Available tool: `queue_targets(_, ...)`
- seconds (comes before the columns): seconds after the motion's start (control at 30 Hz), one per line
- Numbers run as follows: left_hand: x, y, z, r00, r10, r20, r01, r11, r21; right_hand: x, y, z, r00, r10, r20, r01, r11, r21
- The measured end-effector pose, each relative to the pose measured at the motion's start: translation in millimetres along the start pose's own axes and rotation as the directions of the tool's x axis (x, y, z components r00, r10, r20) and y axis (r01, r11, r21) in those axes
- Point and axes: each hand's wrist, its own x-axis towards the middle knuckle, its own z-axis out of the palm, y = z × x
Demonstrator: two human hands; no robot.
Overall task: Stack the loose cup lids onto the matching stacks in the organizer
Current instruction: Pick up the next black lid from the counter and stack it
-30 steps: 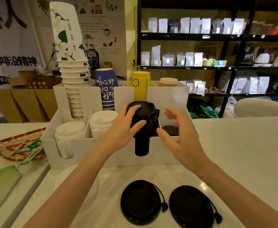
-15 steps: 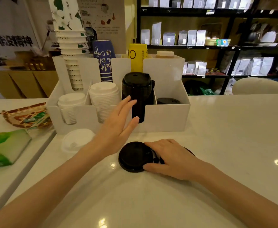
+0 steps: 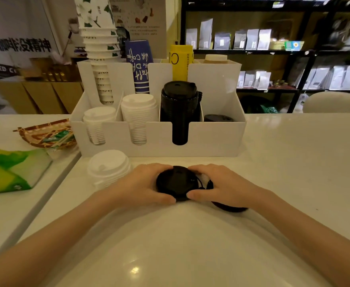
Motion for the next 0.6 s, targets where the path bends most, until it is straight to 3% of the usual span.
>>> queue_targets(0.23, 18, 14, -43, 0.994, 0.037, -0.102, -0.042, 0.998, -0.053, 12, -6, -34, 0.998, 0.040, -0.055, -0.024, 0.961, 0.277)
queue_targets(0.43, 35, 35, -82, 0.959, 0.085, -0.271, -0.119, 0.987, -0.112, 27, -14, -80, 0.975, 0.051, -0.215, 0.032, 0.930, 0.367)
queue_targets(0.6, 58, 40, -111, 0.908, 0.100, -0.407, -0.177, 0.972, -0.155, 48, -22, -112, 0.913, 0.054, -0.404, 0.129, 0.902, 0.411)
